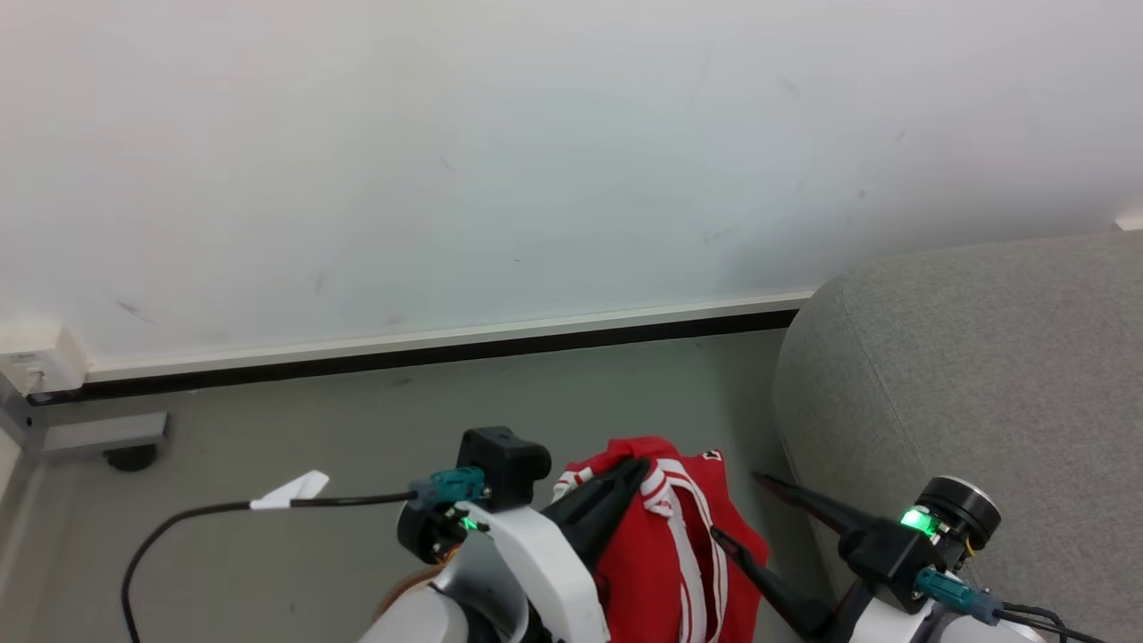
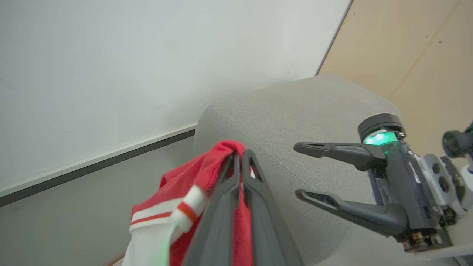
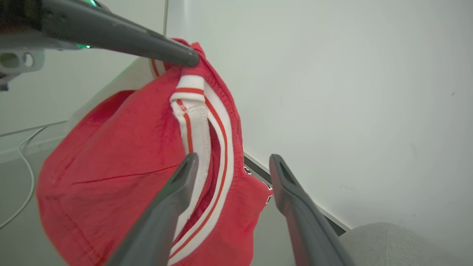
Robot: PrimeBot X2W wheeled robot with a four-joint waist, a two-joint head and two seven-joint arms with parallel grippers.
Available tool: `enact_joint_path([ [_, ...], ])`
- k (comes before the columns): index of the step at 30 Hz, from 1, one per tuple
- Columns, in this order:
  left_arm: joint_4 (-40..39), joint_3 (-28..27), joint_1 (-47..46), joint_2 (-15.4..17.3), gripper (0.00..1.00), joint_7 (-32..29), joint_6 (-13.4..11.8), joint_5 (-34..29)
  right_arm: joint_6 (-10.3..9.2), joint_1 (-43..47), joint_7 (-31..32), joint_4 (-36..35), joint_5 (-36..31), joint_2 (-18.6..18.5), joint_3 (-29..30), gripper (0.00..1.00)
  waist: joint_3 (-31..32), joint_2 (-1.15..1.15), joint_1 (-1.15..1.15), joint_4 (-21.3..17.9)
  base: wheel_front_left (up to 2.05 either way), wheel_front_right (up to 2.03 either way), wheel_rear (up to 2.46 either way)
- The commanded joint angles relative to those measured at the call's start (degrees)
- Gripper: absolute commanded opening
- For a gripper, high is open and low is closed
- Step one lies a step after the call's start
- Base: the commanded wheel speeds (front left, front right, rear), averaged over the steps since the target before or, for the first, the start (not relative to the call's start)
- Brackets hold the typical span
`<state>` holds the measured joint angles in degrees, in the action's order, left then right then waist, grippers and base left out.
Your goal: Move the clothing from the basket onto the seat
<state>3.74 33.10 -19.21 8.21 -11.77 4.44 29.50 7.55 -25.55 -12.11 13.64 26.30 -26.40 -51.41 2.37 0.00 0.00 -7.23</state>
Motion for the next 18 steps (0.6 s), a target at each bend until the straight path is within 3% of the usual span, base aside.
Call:
enact_joint_path([
  [1,-0.61,0.48,-0.61,-0.16,0.00,-0.23,0.44,0.60,-0.13,-2.38,0.28,1.24,1.55,-0.33,-2.47,1.00,0.02,0.00,0.00,0.25,0.00,0.00,0.00],
  [12,-2.09,4.11,-1.76,-1.07,0.00,-1.98,1.94,2.96,-0.13,-12.40,-0.64,10.42,9.64,3.68,-16.87,1.00,0.22,0.00,0.00,0.98,0.00,0.00,0.00],
  [18,-1.99,4.95,-2.14,-1.04,0.00,-2.09,2.13,4.01,-0.12,-14.30,-2.06,13.15,13.55,6.05,-20.06,0.97,0.21,0.00,0.00,1.29,0.00,0.00,0.00],
])
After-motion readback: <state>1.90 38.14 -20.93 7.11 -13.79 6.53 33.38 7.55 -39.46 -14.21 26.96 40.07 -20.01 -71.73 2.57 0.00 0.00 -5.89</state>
